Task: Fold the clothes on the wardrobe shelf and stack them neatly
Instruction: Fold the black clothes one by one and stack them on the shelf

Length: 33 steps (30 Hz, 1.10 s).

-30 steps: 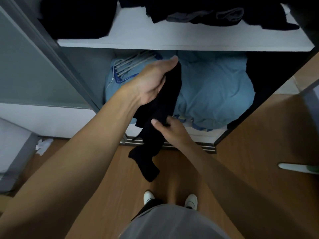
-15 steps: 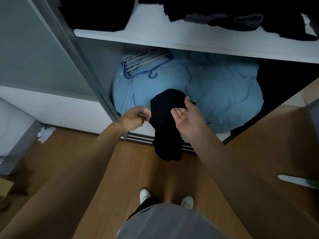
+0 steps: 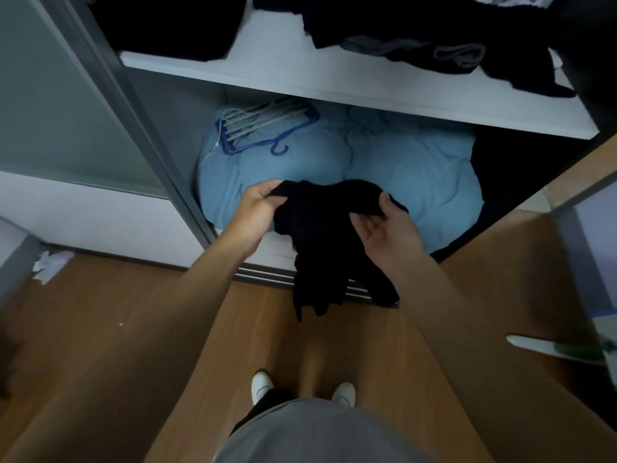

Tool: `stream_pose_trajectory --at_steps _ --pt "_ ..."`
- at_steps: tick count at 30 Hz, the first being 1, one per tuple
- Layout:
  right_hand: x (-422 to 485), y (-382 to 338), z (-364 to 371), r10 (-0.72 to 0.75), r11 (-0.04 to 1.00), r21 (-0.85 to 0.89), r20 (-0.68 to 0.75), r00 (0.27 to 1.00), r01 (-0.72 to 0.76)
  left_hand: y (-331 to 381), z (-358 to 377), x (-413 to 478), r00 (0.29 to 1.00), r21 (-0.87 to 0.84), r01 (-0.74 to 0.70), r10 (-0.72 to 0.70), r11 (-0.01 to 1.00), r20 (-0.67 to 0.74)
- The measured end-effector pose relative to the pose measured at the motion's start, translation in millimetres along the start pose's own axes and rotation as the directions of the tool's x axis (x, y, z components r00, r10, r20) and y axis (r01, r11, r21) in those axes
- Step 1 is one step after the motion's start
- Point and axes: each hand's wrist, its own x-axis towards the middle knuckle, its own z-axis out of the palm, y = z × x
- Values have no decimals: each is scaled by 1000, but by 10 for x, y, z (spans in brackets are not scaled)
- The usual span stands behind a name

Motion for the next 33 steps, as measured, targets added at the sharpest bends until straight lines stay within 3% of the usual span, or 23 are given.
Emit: stream_pose_trajectory --at_steps 1,2,3,4,5,6,9,11,14,16,19,22,25,29,33 --pt "27 -9 -93 12 979 -205 -48 999 -22 82 47 26 999 -15 -5 6 1000 45" --pt "60 -4 -189 7 876 -479 -104 995 -56 165 118 52 997 -4 -16 16 1000 75" --pt "80 15 -276 -21 684 -725 -133 991 -83 247 200 75 995 33 -34 31 999 96" --pt "100 38 -354 -67 475 -878 -109 992 -64 315 279 91 991 97 -63 50 993 128" --pt "117 49 -407 -116 331 -944 -25 993 15 375 344 99 981 185 -102 68 977 182" --pt "106 49 -415 -152 266 -953 106 983 144 425 401 97 964 277 -152 81 949 253" --pt "-16 -12 -224 -126 288 -792 526 841 539 552 483 44 911 414 -250 67 875 407" --pt "-78 -48 -33 -137 204 -758 604 785 619 616 488 16 897 399 -285 95 872 432" --pt "-134 -97 170 -153 77 -806 573 805 587 640 439 34 901 455 -346 155 821 405" --pt "-141 -116 187 -156 70 -817 557 816 572 582 362 55 913 469 -344 172 813 371" --pt "-218 -120 197 -177 150 -781 582 793 606 388 162 13 956 351 -178 76 919 284" --pt "-346 -122 237 -231 291 -706 603 763 646 129 -44 -106 925 271 -12 -93 962 369" --pt "-400 -165 210 -282 285 -713 576 767 641 -52 -32 -183 918 273 3 -111 962 380" --pt "-392 -279 69 -165 260 -817 488 857 515 49 110 -115 974 195 -6 -38 981 224" --pt "-372 -222 -5 -42 166 -854 494 868 494 205 279 -75 947 204 -60 -9 977 321"
